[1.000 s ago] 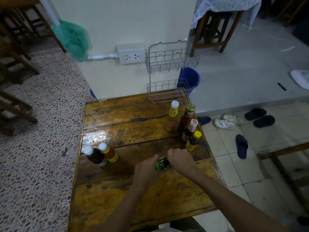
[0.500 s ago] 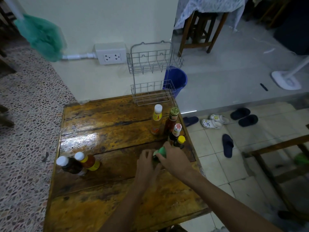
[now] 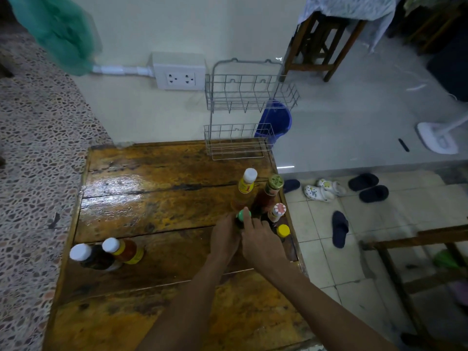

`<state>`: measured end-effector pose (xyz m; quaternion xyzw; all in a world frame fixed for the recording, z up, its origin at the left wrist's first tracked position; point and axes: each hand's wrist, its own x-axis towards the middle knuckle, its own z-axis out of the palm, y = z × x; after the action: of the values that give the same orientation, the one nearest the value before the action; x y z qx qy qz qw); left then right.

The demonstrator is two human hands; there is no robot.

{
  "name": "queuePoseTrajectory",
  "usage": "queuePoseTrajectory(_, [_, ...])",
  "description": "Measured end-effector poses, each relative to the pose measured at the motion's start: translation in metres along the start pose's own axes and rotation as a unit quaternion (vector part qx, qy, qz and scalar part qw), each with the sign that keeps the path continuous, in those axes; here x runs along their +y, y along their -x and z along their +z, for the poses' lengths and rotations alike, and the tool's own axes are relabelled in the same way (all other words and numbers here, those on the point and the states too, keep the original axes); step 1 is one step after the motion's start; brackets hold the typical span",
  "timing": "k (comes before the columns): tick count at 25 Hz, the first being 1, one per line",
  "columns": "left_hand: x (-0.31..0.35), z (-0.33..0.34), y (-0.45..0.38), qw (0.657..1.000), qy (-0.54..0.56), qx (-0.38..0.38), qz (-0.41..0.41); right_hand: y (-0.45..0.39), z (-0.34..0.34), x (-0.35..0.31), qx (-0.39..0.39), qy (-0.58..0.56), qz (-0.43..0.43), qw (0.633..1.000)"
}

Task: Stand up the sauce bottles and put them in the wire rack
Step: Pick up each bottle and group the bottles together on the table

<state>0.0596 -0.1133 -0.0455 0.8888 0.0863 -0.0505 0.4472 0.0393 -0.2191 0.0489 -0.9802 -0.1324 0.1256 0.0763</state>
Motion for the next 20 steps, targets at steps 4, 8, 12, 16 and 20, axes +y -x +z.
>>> queuePoseTrajectory(4, [-0.007,0.010,-0.007,1.000,-0.025,-0.004,0.010,-0.008,0.005,0.002,-0.029,0.024,0.020,0.999])
queuePoseTrajectory(8, [-0.013,0.011,-0.010,0.999,-0.033,-0.009,0.014,-0.013,0.009,-0.001,-0.027,0.056,0.015,0.998])
queuePoseTrajectory(12, [-0.016,0.012,-0.013,0.999,-0.026,-0.023,0.005,-0.013,0.012,-0.003,-0.025,0.060,0.015,0.998])
queuePoseTrajectory(16, [-0.025,0.005,-0.008,0.998,-0.009,-0.064,-0.008,-0.009,0.012,0.002,-0.012,0.053,-0.004,0.999])
queuePoseTrajectory(20, [-0.050,-0.019,0.025,0.997,0.041,-0.049,-0.051,-0.002,0.003,-0.031,-0.008,0.008,-0.051,0.999])
